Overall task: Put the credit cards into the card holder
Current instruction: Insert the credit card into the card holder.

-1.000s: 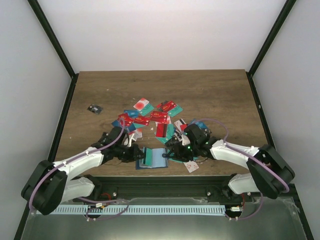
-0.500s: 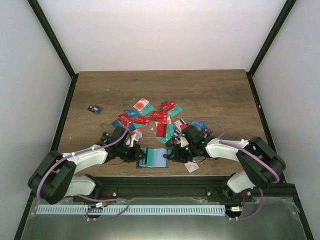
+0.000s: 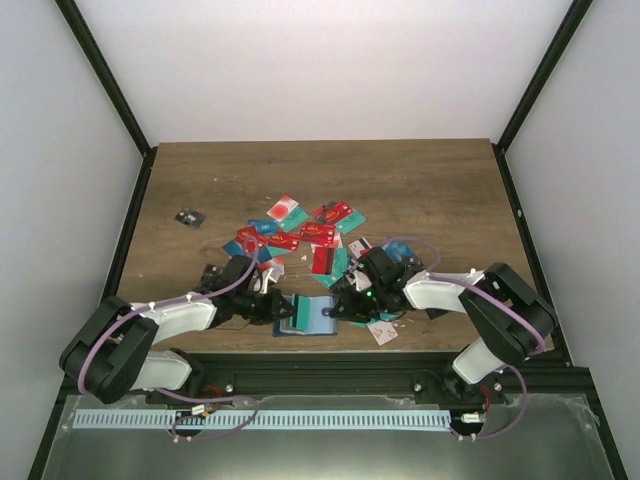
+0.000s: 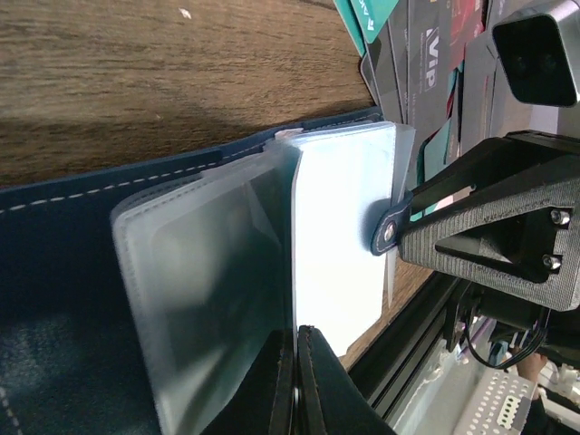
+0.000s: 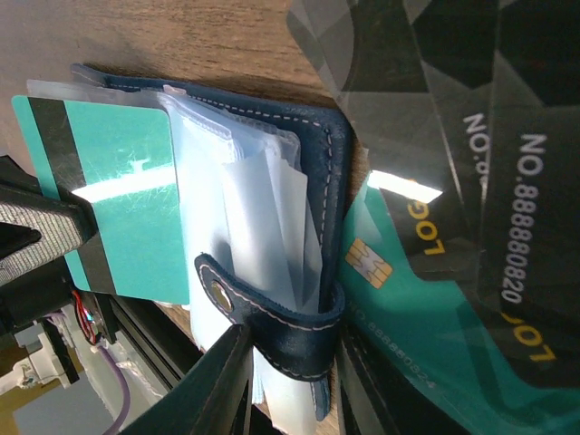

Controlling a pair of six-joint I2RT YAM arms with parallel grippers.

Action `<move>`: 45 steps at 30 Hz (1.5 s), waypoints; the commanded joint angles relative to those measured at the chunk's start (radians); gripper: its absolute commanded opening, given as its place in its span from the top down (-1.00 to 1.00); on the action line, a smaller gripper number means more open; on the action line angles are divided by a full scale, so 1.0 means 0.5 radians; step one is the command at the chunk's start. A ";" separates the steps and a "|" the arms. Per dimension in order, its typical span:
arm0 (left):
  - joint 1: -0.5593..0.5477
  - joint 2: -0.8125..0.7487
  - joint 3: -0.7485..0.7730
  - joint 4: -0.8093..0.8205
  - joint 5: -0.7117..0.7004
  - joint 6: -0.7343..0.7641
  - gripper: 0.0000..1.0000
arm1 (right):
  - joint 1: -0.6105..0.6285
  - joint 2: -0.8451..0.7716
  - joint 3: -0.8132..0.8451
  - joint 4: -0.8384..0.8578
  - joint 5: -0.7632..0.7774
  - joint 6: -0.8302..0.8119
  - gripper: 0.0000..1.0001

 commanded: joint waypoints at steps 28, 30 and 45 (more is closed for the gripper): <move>-0.038 0.162 -0.080 0.382 0.096 -0.166 0.92 | -0.008 0.089 0.075 0.000 -0.030 -0.098 0.44; -0.044 0.161 -0.086 0.393 0.095 -0.170 0.92 | -0.008 0.087 0.072 0.001 -0.029 -0.095 0.44; -0.130 0.266 -0.126 0.612 0.043 -0.299 0.92 | -0.006 0.074 0.053 0.015 -0.029 -0.067 0.44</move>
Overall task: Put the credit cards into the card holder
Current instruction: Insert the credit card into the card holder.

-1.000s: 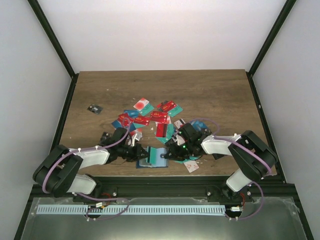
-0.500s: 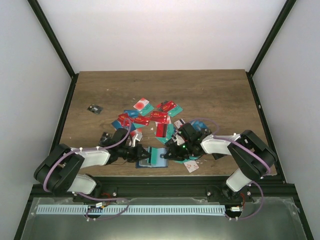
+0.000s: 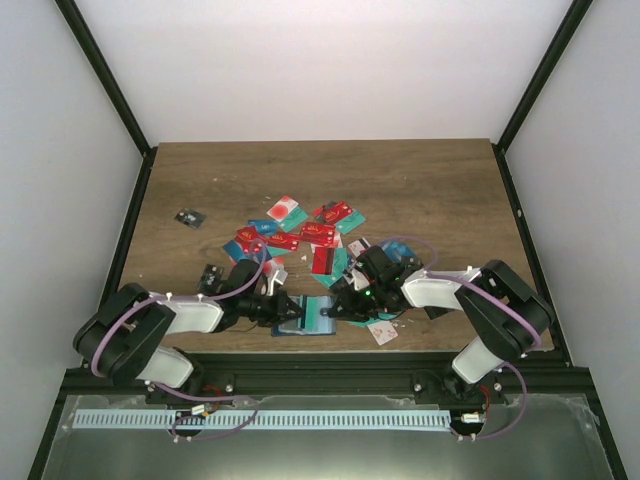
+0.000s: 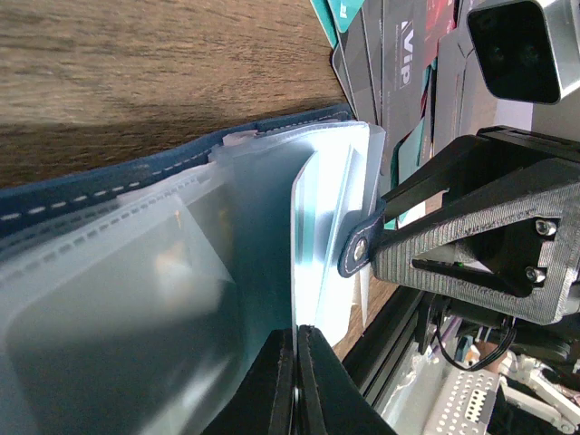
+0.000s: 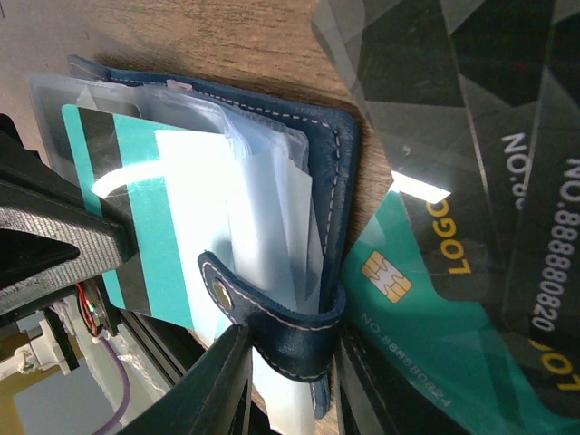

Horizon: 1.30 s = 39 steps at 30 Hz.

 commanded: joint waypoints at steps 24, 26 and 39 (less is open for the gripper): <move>-0.229 0.335 0.042 0.307 -0.092 -0.152 0.92 | -0.007 -0.021 -0.011 -0.004 0.039 0.028 0.43; -0.237 0.337 0.044 0.309 -0.099 -0.161 0.92 | -0.007 -0.024 -0.014 -0.002 0.041 0.034 0.43; -0.279 0.351 0.057 0.257 -0.141 -0.169 0.92 | -0.034 -0.198 -0.007 -0.136 0.097 -0.014 0.29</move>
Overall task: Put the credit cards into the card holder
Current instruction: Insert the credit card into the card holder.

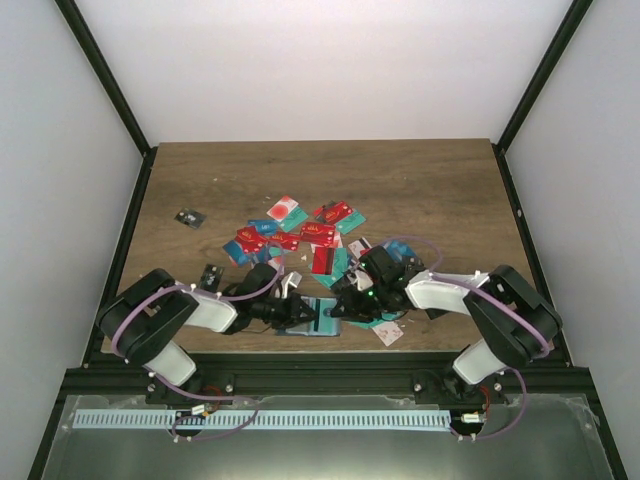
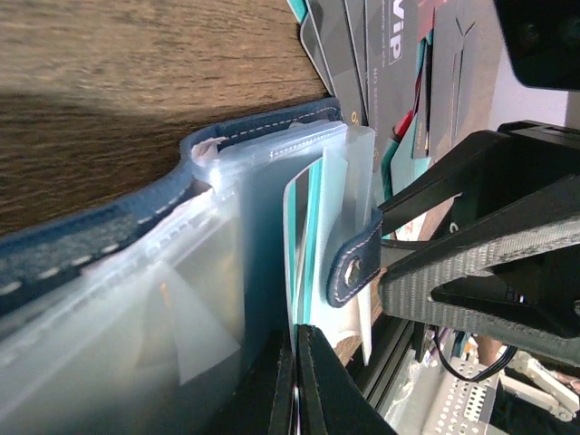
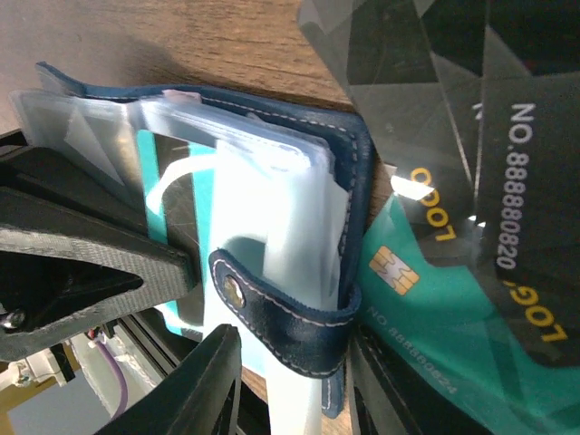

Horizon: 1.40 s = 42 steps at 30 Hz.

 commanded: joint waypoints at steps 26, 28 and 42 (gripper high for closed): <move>-0.125 -0.303 0.304 -1.005 -0.251 0.311 0.20 | -0.114 -0.775 0.137 -0.500 0.104 -0.038 -0.36; -0.134 -0.346 0.349 -1.118 -0.284 0.344 0.04 | -0.114 -0.806 0.143 -0.508 0.095 -0.019 -0.37; -0.164 -0.487 0.495 -1.494 -0.428 0.422 0.58 | -0.040 -0.969 -0.158 -0.138 -0.103 0.319 -0.33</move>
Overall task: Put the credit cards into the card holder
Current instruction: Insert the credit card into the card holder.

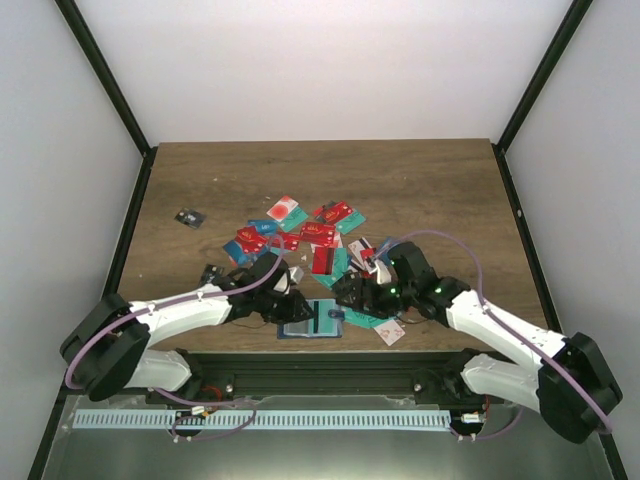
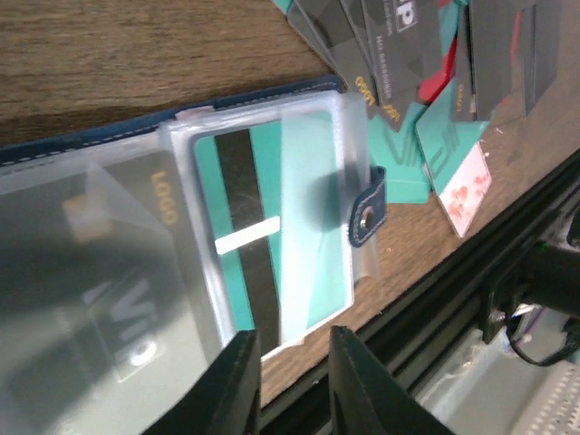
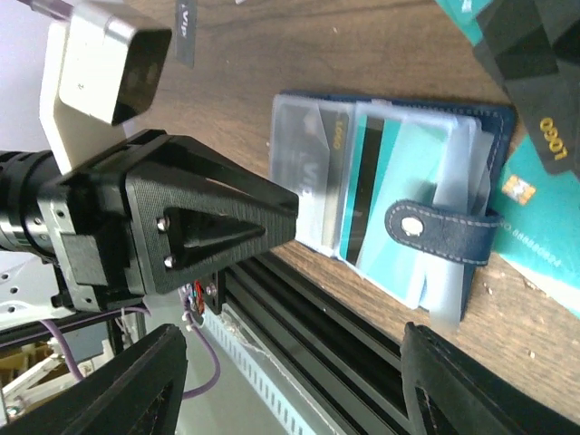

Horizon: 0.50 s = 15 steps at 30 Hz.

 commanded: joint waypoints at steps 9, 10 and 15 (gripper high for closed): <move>-0.031 0.152 0.107 -0.077 -0.084 0.085 0.92 | 0.280 0.168 -0.150 0.429 0.037 0.270 -0.29; -0.031 0.185 0.116 -0.081 -0.087 0.093 0.92 | 0.294 0.199 -0.153 0.461 0.046 0.273 -0.28; -0.036 0.334 0.165 -0.086 -0.079 0.131 0.92 | 0.338 0.339 -0.152 0.599 0.064 0.272 -0.27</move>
